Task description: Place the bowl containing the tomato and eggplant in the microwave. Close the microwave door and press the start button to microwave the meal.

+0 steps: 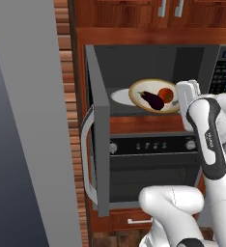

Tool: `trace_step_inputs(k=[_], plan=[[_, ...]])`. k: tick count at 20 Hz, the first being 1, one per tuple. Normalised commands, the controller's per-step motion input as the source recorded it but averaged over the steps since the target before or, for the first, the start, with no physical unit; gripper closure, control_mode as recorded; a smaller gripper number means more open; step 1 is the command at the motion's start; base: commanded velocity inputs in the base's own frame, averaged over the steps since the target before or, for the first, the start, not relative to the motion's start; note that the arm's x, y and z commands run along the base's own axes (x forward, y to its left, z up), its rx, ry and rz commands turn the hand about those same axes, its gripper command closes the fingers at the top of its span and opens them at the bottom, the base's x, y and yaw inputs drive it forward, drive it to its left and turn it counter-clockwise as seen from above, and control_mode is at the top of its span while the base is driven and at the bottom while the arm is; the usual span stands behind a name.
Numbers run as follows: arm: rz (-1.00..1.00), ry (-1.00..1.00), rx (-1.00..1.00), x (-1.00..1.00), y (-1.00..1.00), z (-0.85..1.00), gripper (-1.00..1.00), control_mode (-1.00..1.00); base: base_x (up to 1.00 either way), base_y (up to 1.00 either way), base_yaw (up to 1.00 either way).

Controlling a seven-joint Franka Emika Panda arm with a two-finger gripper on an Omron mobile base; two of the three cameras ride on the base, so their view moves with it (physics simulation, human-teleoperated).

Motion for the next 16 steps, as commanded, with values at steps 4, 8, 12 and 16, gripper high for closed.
trace_step_inputs(k=[4, 8, 12, 16], plan=[[-0.11, 0.01, 0.03, 0.28, 0.08, 0.0, 1.0, -1.0, 0.0, 0.0, 0.0], [-0.1, 0.08, 0.0, 0.27, 0.03, 0.0, 1.0, -1.0, 0.0, 0.0, 0.0], [-0.09, 0.1, 0.01, 0.34, 0.02, 0.0, 1.0, -1.0, 0.0, 0.0, 0.0], [-0.13, 0.0, 0.07, 0.37, 0.0, 0.0, 1.0, -1.0, 0.0, 0.0, 0.0]])
